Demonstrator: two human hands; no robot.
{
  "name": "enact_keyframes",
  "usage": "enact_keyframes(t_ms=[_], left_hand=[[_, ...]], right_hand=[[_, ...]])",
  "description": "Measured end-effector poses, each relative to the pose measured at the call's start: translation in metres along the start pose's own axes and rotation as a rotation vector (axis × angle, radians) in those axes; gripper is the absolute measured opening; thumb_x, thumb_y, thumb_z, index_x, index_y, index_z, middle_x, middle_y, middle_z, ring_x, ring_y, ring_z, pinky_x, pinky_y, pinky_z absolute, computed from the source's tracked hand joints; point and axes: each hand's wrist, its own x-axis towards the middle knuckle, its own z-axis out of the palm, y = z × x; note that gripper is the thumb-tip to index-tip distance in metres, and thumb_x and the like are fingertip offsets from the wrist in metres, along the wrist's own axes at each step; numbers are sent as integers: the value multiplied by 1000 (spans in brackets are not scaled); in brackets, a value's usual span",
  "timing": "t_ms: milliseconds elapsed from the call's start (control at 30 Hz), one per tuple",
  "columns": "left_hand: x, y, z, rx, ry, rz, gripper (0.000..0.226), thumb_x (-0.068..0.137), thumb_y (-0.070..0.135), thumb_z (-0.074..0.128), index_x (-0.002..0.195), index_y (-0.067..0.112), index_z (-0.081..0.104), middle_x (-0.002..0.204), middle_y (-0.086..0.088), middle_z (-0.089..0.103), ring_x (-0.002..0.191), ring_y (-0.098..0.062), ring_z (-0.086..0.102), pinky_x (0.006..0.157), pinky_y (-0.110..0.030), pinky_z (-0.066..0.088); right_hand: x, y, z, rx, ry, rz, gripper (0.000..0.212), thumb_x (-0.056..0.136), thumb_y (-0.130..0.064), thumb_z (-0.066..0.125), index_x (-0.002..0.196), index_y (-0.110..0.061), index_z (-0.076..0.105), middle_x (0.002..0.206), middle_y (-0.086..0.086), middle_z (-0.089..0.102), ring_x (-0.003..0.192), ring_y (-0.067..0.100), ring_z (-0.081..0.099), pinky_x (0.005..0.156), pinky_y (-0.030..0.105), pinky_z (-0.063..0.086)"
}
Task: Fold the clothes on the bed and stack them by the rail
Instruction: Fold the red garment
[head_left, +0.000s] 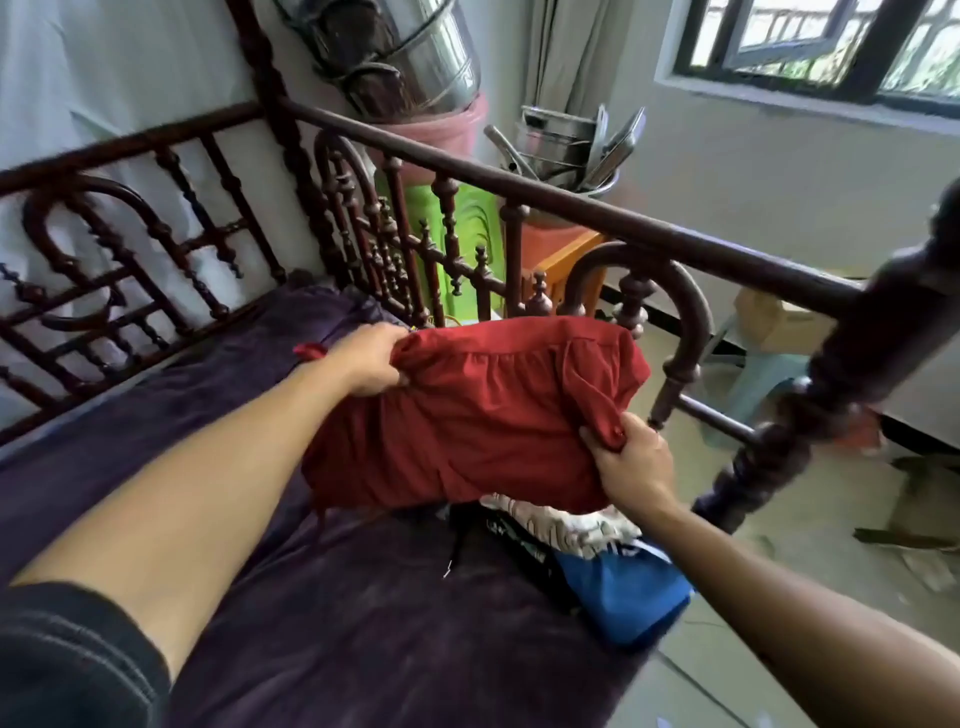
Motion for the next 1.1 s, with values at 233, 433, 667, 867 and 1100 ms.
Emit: enact_keyframes(t_ms=[233,433,667,867,1100], left_hand=[[168,-18,-24,152,-213,28,39,67,14,80,104,21,67,101,-7,69,96,-23,62,77,-25,44],[283,-28,50,264,-344,42,51,65,16,78,113,27,63,114,-4,64,108,-29,60,90,-41,51],[301,-47,196,210,139,-5,52,83,29,64,131,21,46,140,-13,41,136,-31,29,113,-47,20],[251,-91,269,57,156,-123,57,92,61,35,144,37,34,156,-9,21,144,-33,12,109,-64,11],[258,-112,308,-17,-160,-259,62,91,68,23,147,43,17,160,-3,5,146,-35,1,108,-69,9]], right_hand=[[77,-12,99,350,-74,330,16,82,-29,72,77,-16,65,74,5,66,77,27,63,72,37,50],[99,25,176,518,-96,681,20,80,-26,74,66,-22,61,77,-3,68,83,24,67,76,36,53],[104,78,180,-188,-526,481,50,84,-63,56,67,-16,57,68,2,65,69,25,64,66,36,52],[155,70,174,-444,-43,-277,40,84,-66,47,88,-29,60,92,-3,62,92,25,61,72,35,45],[137,131,241,-736,-618,-195,94,68,-94,8,148,-46,-5,161,3,-9,147,29,-10,115,58,11]])
